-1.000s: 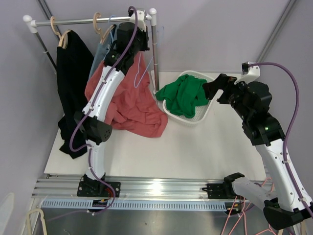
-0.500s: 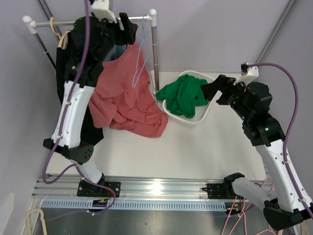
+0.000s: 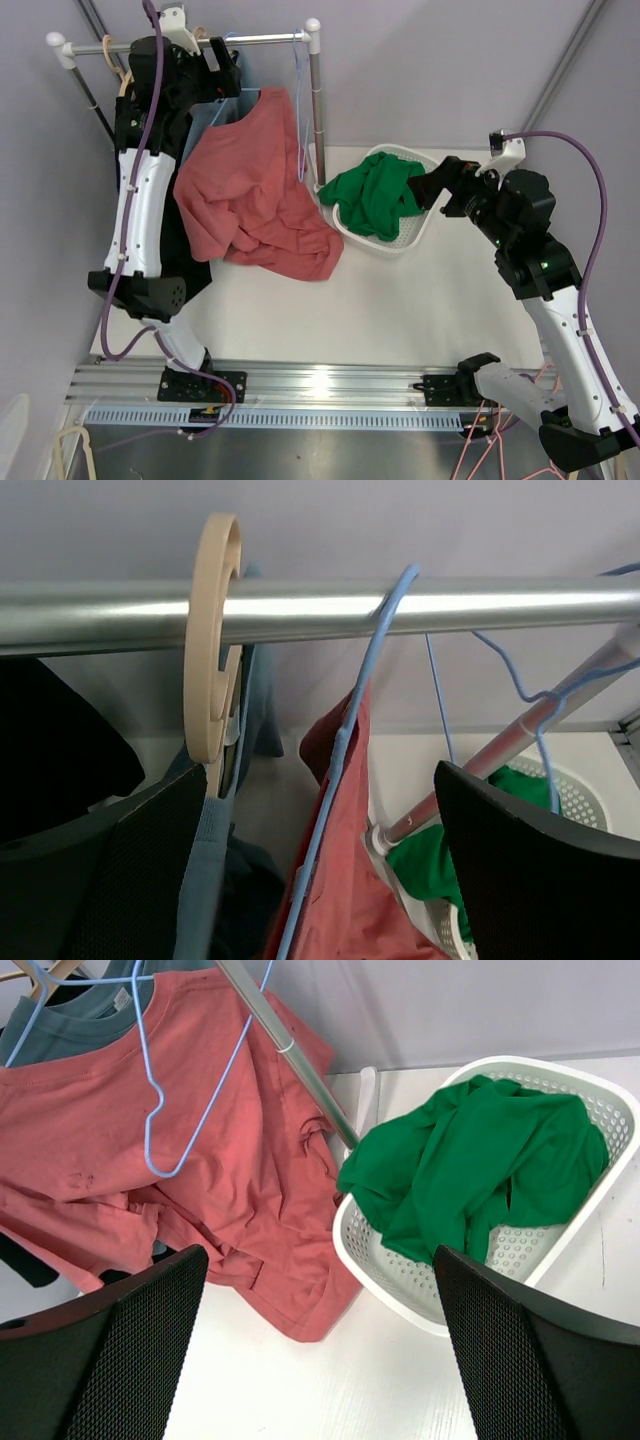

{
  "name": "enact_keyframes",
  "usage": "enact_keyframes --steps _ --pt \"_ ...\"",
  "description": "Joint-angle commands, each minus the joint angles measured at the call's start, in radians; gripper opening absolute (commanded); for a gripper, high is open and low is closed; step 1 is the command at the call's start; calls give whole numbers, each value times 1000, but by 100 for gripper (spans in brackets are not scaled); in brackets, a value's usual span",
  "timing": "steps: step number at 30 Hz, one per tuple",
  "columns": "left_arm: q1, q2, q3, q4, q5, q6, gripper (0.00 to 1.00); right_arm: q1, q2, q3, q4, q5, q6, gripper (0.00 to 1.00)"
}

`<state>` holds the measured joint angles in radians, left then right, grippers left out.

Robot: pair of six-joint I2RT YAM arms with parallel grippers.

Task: Remove the t-shirt from the hanger

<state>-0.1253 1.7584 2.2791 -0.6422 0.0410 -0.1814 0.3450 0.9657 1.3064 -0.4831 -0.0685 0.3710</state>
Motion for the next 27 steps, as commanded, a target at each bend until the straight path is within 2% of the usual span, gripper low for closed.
enact_keyframes --steps 1,6,7,10,11,12,15,17,18,20,21,24,27 --pt "26 19 35 -2 74 -26 99 3 -1 2 24 -22 8 100" --pt "32 110 111 -34 97 -41 88 3 7 -6 26 -16 6 99" --pt "32 118 120 -34 100 -43 82 3 8 -9 26 -11 6 99" --pt "32 151 140 -33 118 -49 72 3 8 -19 31 -8 3 99" --pt "32 171 154 -40 122 -52 67 3 7 -22 34 -7 3 100" --pt "32 176 158 -42 126 -53 57 3 7 -27 32 -4 3 99" --pt "32 190 160 -39 138 -61 45 2 11 -32 37 -2 2 100" --pt "32 190 161 -42 119 -70 55 2 13 -33 40 -4 2 99" --pt "32 187 160 -43 117 -69 55 2 14 -35 40 -5 3 99" --pt "32 185 161 -37 137 -58 34 2 15 -36 41 -5 2 99" --pt "32 184 161 -34 137 -58 19 2 15 -38 43 -4 2 99" --pt "32 190 165 -39 145 -61 1 0 15 -39 44 -4 3 99" --pt "32 194 178 -43 180 -76 1 2 11 -38 43 -5 5 99"
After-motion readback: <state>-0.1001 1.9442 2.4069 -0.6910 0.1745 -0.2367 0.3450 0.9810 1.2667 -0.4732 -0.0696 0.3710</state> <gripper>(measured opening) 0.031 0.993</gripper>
